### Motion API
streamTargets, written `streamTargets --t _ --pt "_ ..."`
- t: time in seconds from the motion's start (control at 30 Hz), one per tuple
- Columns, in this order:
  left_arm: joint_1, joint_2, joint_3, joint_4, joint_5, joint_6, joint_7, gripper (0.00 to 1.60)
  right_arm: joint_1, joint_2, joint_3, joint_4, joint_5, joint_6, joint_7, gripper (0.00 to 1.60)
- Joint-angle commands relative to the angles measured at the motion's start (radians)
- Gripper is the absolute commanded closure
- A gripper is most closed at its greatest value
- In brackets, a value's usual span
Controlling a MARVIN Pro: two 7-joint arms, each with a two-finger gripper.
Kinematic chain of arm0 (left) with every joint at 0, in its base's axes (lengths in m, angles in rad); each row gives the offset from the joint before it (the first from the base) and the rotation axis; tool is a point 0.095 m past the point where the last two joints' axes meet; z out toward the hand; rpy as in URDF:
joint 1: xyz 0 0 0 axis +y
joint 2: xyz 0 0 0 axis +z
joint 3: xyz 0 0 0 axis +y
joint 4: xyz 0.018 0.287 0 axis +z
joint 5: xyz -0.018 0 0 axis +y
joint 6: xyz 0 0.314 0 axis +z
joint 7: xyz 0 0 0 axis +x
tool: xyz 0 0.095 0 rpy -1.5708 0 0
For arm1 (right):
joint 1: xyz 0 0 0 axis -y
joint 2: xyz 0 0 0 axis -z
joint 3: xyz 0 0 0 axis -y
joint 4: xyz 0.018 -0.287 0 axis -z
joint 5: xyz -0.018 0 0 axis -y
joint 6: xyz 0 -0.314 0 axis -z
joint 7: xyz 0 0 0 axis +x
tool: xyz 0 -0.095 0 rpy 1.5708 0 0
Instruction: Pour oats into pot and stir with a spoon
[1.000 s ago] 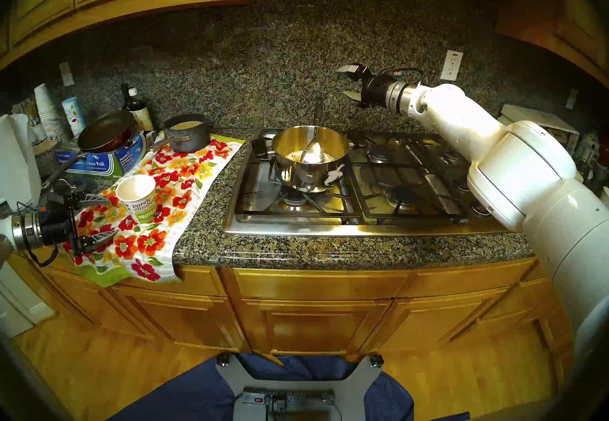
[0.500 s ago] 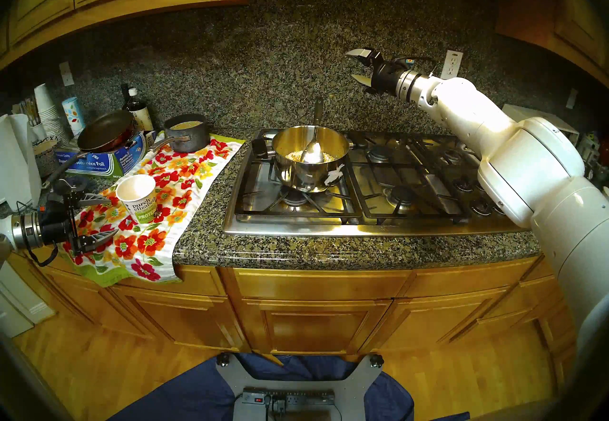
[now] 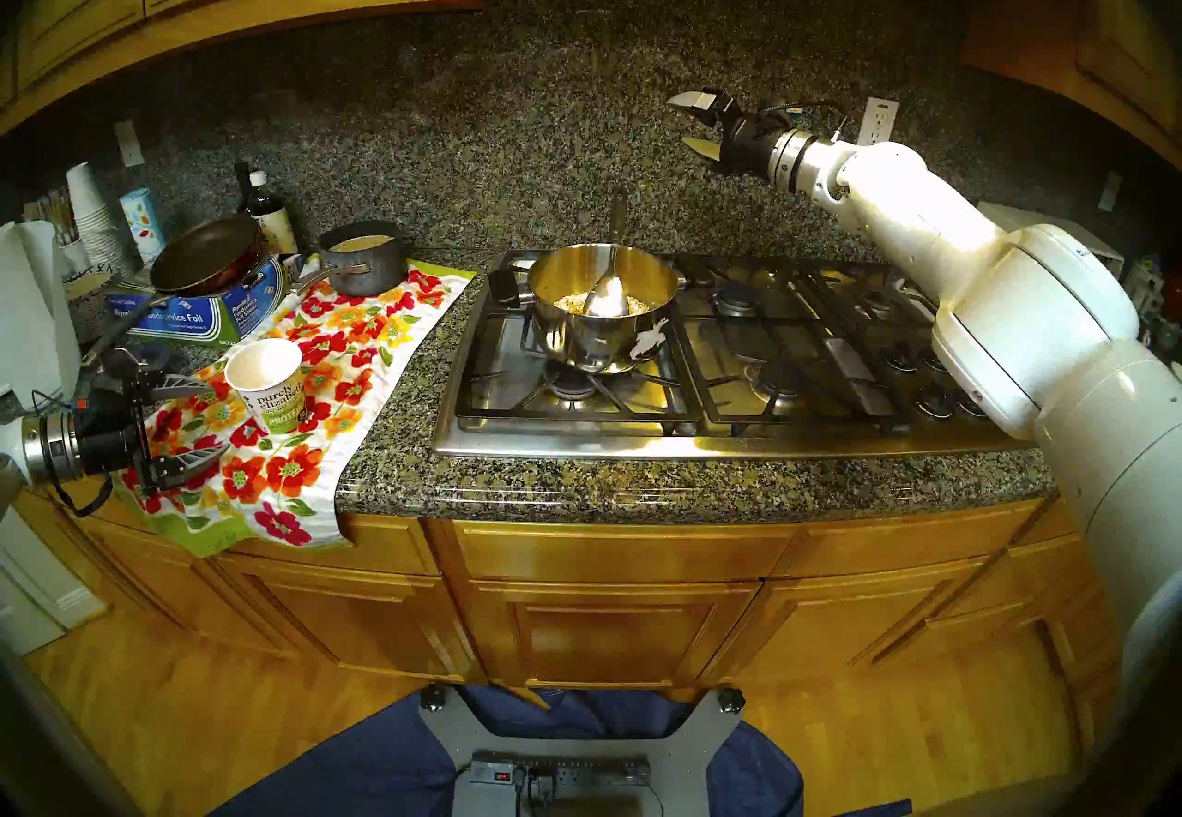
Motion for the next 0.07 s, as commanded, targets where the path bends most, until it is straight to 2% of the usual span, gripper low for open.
streamTargets --t 0.0,0.03 --pt "-0.014 0.009 -0.027 0.002 -0.017 0.000 -0.042 0.00 0.054 0.006 0.006 -0.016 -0.002 -0.024 0.030 0.00" --pt "-0.014 0.009 -0.027 0.002 -0.017 0.000 -0.042 0.00 0.054 0.006 0.006 -0.016 -0.002 -0.024 0.030 0.00"
